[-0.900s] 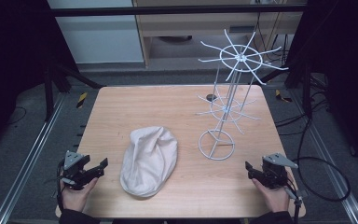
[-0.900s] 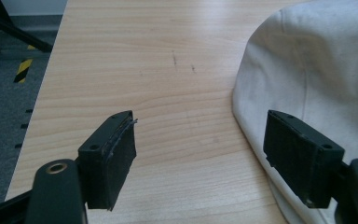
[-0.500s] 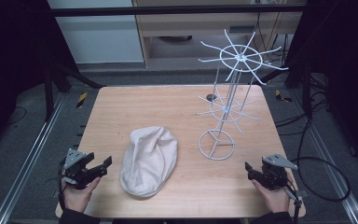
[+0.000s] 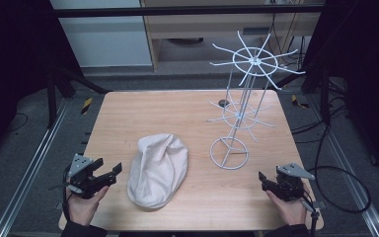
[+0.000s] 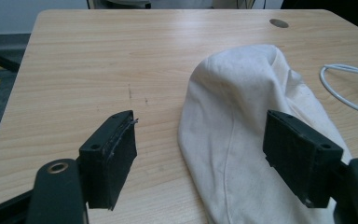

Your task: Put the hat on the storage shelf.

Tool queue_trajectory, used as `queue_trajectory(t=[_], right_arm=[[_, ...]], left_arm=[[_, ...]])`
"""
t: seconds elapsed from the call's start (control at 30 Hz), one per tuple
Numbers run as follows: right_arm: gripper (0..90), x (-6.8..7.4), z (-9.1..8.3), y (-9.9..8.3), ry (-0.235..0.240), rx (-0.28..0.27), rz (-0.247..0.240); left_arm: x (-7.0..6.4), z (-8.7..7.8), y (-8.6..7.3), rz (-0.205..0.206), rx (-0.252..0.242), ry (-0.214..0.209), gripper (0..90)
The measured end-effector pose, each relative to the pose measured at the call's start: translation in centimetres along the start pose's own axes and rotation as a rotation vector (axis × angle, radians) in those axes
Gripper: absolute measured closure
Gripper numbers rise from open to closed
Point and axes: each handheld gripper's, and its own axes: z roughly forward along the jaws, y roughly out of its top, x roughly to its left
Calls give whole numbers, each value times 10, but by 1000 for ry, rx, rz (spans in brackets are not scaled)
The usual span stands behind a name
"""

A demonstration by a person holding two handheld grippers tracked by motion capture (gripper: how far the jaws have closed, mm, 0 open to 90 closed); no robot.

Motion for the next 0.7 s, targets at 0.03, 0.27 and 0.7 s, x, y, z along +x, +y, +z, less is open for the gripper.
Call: queue_trajectory(t=[0.03, 0.27, 0.7], right_arm=[[317, 0, 0, 0, -3, 0, -7], [317, 1, 1, 0, -3, 10, -11], [316, 0, -1, -1, -25, 0, -15]], left_arm=[[-1, 0, 2, -1, -2, -5, 254], [-12, 2, 12, 23, 7, -22, 272], [-24, 13, 29, 58, 32, -60, 273]])
